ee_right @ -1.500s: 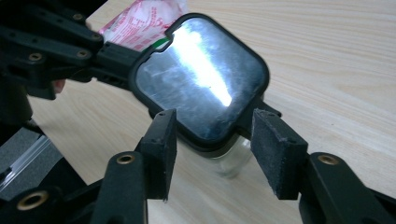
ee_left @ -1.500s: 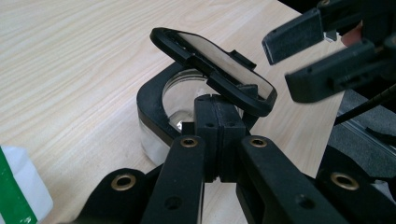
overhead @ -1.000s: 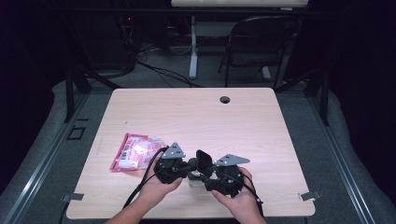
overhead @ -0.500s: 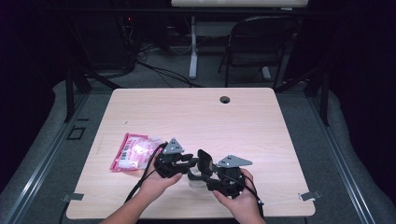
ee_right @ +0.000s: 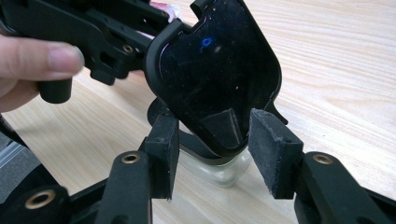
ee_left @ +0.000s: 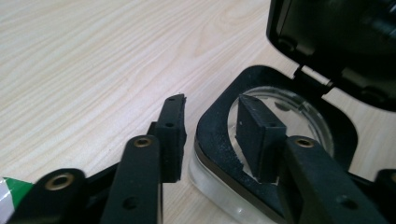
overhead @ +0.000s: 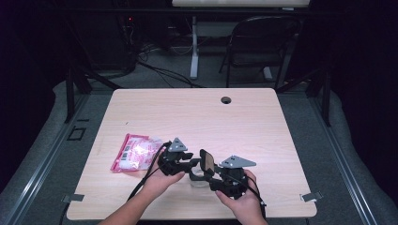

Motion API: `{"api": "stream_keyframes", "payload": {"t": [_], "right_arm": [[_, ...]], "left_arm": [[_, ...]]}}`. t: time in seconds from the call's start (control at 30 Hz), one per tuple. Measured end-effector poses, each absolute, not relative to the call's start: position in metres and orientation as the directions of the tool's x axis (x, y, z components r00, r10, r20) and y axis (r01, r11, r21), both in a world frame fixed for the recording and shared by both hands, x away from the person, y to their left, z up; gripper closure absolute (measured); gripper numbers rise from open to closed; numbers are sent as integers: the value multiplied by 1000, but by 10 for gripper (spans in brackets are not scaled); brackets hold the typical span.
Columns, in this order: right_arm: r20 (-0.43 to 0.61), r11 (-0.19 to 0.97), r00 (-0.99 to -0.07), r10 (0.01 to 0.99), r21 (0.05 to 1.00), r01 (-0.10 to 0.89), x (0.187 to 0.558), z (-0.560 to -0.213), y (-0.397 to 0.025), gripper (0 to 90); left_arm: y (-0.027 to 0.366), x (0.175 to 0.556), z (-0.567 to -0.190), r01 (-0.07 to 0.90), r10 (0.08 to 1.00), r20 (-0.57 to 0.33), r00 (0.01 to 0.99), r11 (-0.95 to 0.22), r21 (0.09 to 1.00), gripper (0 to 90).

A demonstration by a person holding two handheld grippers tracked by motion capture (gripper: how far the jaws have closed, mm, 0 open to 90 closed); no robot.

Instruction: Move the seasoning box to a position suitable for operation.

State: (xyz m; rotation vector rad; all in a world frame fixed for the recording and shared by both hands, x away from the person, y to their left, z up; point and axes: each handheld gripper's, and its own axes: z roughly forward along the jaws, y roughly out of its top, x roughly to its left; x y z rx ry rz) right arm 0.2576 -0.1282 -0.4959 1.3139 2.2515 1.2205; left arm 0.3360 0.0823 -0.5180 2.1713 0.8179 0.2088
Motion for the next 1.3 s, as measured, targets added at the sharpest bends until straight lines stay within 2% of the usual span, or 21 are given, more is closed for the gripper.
{"api": "stream_keyframes", "payload": {"t": [0.1,0.37,0.63,0.87,1.03,1.3], "right_arm": [[184,229,-555,811,774,591,257,-495,-131,581],[195,206,-544,816,781,589,255,-491,-141,646],[215,188,-528,822,772,607,253,-491,-154,775],[215,185,-513,831,763,619,254,-489,-155,800],[206,190,-503,840,756,626,257,-488,-157,819],[206,180,-487,849,753,633,277,-486,-160,849]], "left_arm": [[82,336,-521,485,610,-123,783,-475,734,693],[81,335,-521,478,609,-115,785,-478,737,698],[81,335,-521,475,607,-111,787,-479,738,699],[81,335,-521,478,610,-112,784,-479,736,697],[86,335,-520,501,603,-152,783,-468,728,681],[90,330,-518,515,590,-184,786,-462,722,637]]}}
